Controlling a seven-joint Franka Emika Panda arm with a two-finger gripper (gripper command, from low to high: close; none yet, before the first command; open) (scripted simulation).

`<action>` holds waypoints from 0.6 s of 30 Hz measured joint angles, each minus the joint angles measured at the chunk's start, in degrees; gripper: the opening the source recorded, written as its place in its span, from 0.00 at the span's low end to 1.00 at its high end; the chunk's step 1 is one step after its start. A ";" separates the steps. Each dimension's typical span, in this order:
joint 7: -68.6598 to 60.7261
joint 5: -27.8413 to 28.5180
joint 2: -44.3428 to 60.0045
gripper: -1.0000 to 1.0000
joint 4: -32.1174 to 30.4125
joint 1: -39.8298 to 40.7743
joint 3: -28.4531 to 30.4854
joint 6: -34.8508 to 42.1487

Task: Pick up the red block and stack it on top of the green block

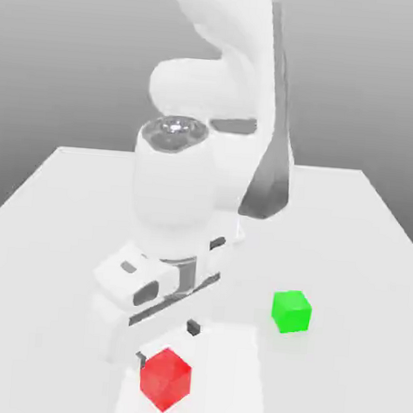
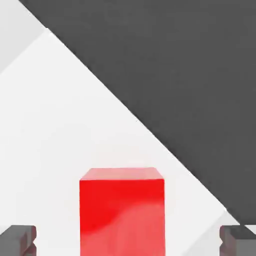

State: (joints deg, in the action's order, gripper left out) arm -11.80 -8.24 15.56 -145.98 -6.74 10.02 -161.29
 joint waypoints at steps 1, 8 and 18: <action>-0.83 -1.07 2.09 0.50 0.32 0.61 -0.84 -1.68; -1.70 -2.19 4.53 0.00 0.69 1.64 -2.09 -3.57; 6.55 2.15 -13.12 0.00 -7.02 -6.76 -3.14 6.34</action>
State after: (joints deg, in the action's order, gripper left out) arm -5.25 -6.10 2.43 -153.00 -13.50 6.88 -154.95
